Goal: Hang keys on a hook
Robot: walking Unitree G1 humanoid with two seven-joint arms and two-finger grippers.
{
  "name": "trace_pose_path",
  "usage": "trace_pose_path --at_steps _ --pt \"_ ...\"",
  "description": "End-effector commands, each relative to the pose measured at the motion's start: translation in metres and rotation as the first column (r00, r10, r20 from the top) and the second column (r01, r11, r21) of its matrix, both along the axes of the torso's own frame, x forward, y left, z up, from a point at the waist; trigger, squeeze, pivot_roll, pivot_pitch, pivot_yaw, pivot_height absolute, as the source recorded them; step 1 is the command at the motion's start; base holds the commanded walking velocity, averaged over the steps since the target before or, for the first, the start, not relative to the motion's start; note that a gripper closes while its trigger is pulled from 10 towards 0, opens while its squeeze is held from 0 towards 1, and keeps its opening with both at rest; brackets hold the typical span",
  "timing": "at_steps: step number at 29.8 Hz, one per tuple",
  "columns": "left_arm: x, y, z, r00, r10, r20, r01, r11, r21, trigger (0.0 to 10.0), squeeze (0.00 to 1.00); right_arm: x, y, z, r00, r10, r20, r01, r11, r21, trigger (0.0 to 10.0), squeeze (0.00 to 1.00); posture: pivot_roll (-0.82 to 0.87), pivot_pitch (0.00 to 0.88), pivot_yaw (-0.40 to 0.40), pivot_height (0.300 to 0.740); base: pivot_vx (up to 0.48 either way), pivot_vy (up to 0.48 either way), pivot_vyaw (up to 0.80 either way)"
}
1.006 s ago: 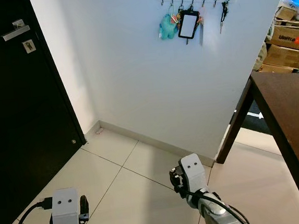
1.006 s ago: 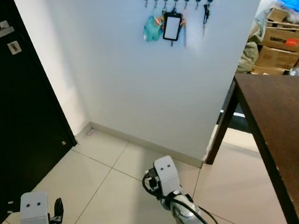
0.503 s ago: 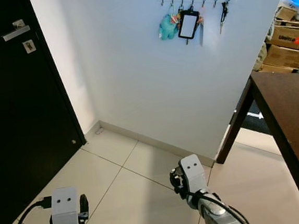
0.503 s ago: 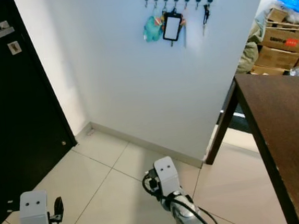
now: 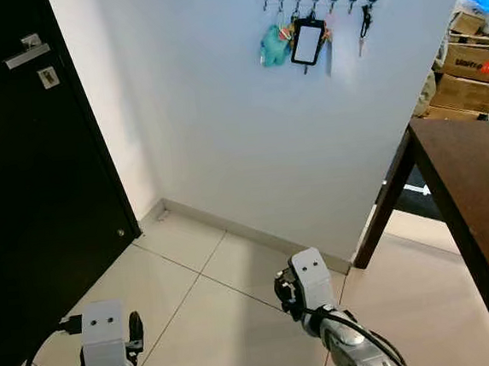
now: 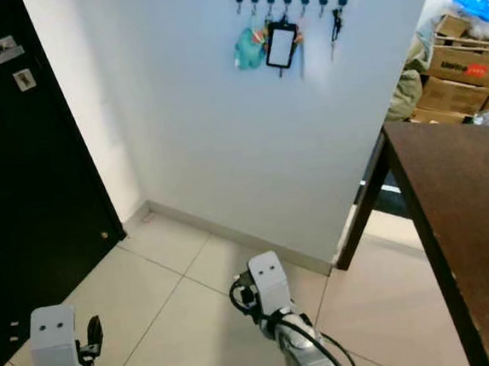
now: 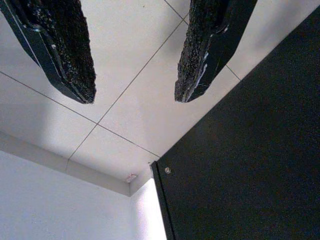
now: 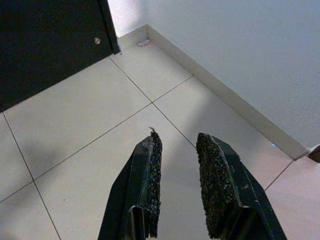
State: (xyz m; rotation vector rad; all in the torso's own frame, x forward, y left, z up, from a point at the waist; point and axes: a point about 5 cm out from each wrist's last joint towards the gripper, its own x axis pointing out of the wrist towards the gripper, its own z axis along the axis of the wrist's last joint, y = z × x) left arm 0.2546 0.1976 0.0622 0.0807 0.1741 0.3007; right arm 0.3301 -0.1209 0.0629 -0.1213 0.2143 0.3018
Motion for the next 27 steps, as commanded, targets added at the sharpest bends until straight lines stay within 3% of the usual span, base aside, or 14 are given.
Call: trace_pose_path --at_steps 1,27 --pt "-0.0044 0.0018 -0.0064 1.0 0.008 -0.023 -0.008 1.0 0.01 10.0 0.0 -0.0017 0.0004 -0.0048 1.0 0.001 -0.02 -0.001 1.0 0.003 10.0 0.0 -0.11 0.056 0.074 0.74 0.0 0.0 0.0" --pt "-0.0045 0.0015 -0.0071 1.0 -0.001 -0.017 0.001 1.0 -0.005 10.0 0.0 -0.0018 -0.0012 -0.0057 1.0 -0.006 -0.019 0.006 1.0 0.006 10.0 0.0 -0.12 0.063 0.084 0.74 0.0 0.0 0.0"
